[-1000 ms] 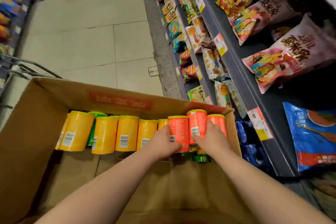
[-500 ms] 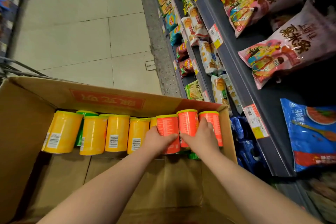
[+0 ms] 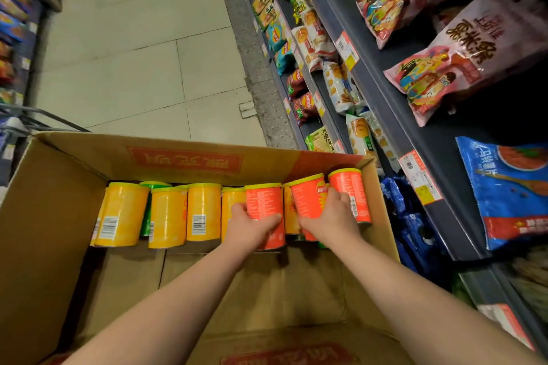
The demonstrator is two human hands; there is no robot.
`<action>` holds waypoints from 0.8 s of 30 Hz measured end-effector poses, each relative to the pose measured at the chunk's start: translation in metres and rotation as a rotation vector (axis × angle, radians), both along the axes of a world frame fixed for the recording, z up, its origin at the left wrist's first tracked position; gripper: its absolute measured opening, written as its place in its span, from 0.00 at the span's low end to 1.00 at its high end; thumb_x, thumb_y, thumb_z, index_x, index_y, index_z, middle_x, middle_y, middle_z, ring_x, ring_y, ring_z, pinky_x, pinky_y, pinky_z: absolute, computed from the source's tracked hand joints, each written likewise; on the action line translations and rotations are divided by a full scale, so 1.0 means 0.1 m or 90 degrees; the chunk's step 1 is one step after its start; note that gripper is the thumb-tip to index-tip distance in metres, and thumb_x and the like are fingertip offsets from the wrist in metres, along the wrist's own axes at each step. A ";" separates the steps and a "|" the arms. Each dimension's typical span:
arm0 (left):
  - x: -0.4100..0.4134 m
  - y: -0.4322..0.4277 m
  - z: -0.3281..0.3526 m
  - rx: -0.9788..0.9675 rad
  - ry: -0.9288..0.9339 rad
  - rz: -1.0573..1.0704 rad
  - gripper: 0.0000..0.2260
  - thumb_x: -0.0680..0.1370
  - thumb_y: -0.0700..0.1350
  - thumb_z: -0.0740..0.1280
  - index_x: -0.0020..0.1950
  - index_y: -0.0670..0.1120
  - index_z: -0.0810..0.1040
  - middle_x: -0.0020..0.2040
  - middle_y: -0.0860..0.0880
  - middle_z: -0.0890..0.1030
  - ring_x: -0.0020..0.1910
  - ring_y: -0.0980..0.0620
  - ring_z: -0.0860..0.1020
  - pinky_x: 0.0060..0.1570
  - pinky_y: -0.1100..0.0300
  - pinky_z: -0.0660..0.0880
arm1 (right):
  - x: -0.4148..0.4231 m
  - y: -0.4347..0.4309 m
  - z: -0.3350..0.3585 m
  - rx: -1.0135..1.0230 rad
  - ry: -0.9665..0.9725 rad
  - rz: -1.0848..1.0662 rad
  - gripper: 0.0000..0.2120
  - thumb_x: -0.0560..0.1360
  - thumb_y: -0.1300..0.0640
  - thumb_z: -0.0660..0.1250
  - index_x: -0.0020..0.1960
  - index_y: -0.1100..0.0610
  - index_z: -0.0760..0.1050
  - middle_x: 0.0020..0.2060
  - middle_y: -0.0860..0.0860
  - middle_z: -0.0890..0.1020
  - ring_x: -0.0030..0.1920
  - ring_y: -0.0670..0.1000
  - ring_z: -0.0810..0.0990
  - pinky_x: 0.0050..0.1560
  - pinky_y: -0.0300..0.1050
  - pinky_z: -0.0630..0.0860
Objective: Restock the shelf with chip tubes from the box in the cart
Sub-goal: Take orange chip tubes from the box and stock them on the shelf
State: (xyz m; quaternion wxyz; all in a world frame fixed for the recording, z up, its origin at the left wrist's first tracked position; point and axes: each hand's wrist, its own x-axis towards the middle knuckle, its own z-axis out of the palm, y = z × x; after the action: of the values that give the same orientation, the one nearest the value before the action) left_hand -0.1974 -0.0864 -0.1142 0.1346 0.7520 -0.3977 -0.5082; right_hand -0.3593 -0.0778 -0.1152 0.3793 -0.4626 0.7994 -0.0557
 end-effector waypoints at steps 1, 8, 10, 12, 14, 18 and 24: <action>0.02 0.03 0.03 0.001 0.009 0.003 0.33 0.69 0.51 0.76 0.66 0.44 0.64 0.60 0.44 0.77 0.56 0.44 0.78 0.59 0.46 0.75 | 0.00 0.04 0.02 -0.008 -0.015 -0.016 0.44 0.68 0.44 0.73 0.74 0.56 0.53 0.68 0.55 0.64 0.66 0.58 0.70 0.62 0.50 0.70; 0.12 0.31 0.33 -0.025 0.074 -0.056 0.29 0.69 0.48 0.76 0.63 0.46 0.64 0.55 0.46 0.75 0.53 0.47 0.77 0.58 0.49 0.75 | 0.09 0.50 0.31 -0.025 -0.038 -0.111 0.44 0.68 0.42 0.72 0.74 0.53 0.52 0.65 0.53 0.71 0.62 0.58 0.74 0.59 0.50 0.73; 0.16 0.41 0.47 -0.040 0.079 -0.092 0.31 0.65 0.53 0.77 0.60 0.47 0.65 0.53 0.47 0.76 0.52 0.47 0.78 0.57 0.49 0.76 | 0.17 0.67 0.42 -0.034 -0.041 -0.139 0.44 0.67 0.44 0.72 0.74 0.53 0.52 0.65 0.54 0.71 0.62 0.57 0.74 0.59 0.49 0.72; 0.22 0.52 0.59 -0.055 0.085 -0.133 0.34 0.57 0.58 0.74 0.58 0.49 0.65 0.53 0.48 0.78 0.52 0.48 0.79 0.56 0.48 0.76 | 0.26 0.84 0.53 -0.046 -0.045 -0.168 0.43 0.66 0.44 0.73 0.73 0.53 0.54 0.64 0.53 0.71 0.61 0.57 0.75 0.59 0.50 0.73; 0.30 0.65 0.66 -0.064 0.115 -0.160 0.33 0.58 0.58 0.74 0.58 0.49 0.66 0.52 0.48 0.78 0.50 0.49 0.79 0.55 0.50 0.77 | 0.36 1.03 0.66 -0.057 -0.047 -0.197 0.42 0.65 0.44 0.74 0.72 0.52 0.56 0.62 0.52 0.72 0.59 0.56 0.76 0.58 0.50 0.73; 0.49 0.93 0.76 -0.091 0.123 -0.220 0.28 0.65 0.55 0.76 0.58 0.51 0.66 0.49 0.51 0.77 0.48 0.50 0.79 0.53 0.54 0.76 | 0.57 1.41 0.86 -0.095 -0.052 -0.264 0.40 0.60 0.44 0.73 0.67 0.50 0.61 0.56 0.50 0.76 0.54 0.53 0.78 0.55 0.52 0.76; 0.71 1.26 0.95 -0.119 0.168 -0.307 0.32 0.57 0.60 0.71 0.57 0.52 0.67 0.50 0.51 0.80 0.48 0.50 0.80 0.54 0.48 0.77 | 0.87 1.97 1.10 -0.149 -0.050 -0.371 0.37 0.63 0.47 0.75 0.66 0.51 0.62 0.55 0.50 0.74 0.52 0.51 0.77 0.54 0.50 0.76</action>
State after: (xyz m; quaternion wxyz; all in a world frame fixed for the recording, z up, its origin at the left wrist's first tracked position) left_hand -0.1267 0.0396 -0.0188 0.1291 0.5472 -0.5894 -0.5802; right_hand -0.2724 0.1190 -0.0056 0.3223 -0.2520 0.8711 -0.2718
